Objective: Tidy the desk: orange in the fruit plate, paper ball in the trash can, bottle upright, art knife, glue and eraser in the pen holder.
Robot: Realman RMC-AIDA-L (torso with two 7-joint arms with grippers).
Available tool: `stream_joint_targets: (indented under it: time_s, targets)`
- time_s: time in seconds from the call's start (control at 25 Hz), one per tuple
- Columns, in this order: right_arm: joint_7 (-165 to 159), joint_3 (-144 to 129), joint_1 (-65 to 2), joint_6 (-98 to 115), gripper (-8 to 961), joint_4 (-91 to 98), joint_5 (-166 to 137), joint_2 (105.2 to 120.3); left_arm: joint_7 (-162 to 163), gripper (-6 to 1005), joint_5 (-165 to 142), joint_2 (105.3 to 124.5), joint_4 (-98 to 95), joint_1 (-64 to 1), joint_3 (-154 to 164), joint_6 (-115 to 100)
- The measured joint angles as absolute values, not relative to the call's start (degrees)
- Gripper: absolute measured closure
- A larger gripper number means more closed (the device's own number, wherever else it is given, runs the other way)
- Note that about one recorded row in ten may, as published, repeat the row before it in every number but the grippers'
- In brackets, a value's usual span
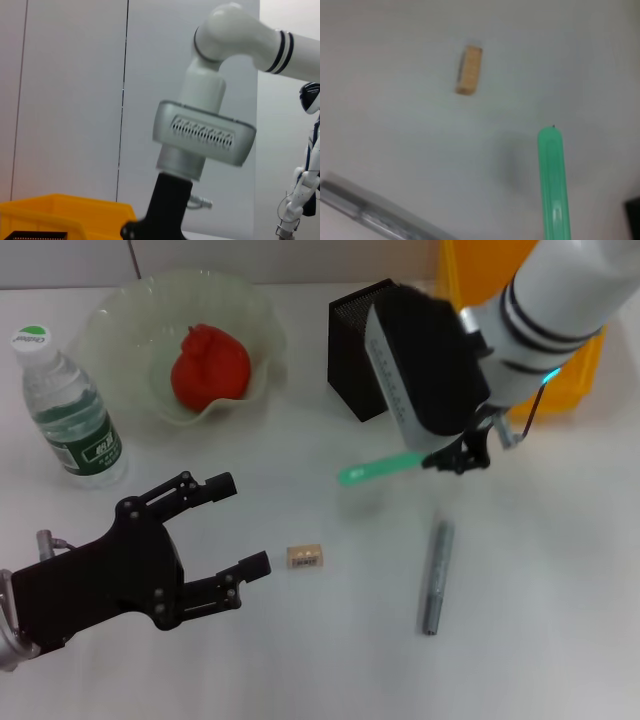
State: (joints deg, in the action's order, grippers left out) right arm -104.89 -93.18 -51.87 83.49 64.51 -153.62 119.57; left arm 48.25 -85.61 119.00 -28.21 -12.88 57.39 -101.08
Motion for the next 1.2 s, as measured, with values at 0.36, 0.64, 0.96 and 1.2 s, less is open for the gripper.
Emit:
stream_joint_targets:
  time_s: [0.36,0.64,0.96,1.2]
  targets:
    - [-104.4,-93.5,-49.1,86.6,790,82.0,-166.5,119.3,48.2,154,-85.6,119.07,-28.0,-12.9,57.4,-101.0]
    - [-101.8,-92.4,-49.4,86.2,789,85.7,-167.4,118.54,48.2,154,-85.2,119.09,-27.7,-13.1,57.4,-100.9]
    - [-97.0,-91.7,-50.5,79.8,789,80.7,-167.5,116.7,48.3,154,-85.0,119.09,-27.2,-13.1,57.4,-101.0]
    - [-95.7,-92.2,-51.9,76.2,788,75.9,-167.6,115.85,48.2,154,-84.8,119.09,-26.8,-13.1,57.4,-100.8]
